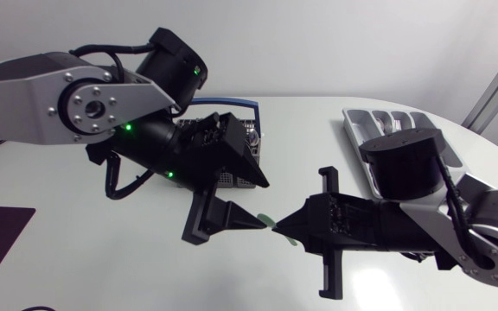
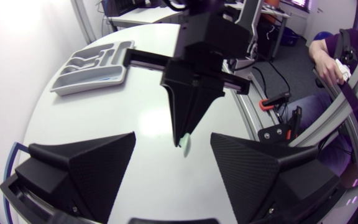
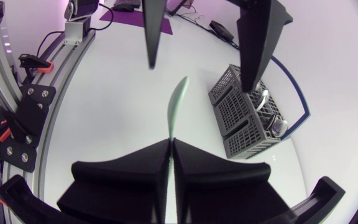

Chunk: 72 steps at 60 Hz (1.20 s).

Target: Unload the cutlery basket into the drawer organizer.

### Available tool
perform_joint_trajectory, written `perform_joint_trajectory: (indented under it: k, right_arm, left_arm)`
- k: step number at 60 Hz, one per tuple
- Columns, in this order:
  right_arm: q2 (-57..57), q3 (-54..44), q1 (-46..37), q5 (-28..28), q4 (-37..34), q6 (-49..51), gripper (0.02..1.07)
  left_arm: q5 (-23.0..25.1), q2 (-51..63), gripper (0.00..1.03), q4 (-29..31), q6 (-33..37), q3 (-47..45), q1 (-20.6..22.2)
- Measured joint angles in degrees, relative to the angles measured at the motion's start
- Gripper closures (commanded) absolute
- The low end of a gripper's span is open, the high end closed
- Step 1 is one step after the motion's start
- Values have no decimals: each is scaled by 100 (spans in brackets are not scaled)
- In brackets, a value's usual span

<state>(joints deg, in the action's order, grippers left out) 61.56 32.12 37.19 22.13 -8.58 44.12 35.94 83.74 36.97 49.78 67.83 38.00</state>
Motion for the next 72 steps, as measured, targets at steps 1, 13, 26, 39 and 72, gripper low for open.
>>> perform_joint_trajectory:
  k: [1,13,26,39,72]
  right_arm:
    - [0,-2,0,-33,-7,0,101]
    - [9,-11,-334,-275,-13,0,101]
    - [234,-9,-960,-527,11,4,101]
    - [535,35,-1690,-595,116,251,101]
    - [1154,660,-4197,0,282,2087,101]
  left_arm:
    - [-22,0,9,-26,-46,24,-22]
    - [-732,79,9,-535,-636,258,-286]
    - [-1338,140,9,-706,-1029,260,-479]
    - [-1836,138,9,-717,-1198,260,-658]
    - [-2708,-55,9,-841,-1386,125,-833]
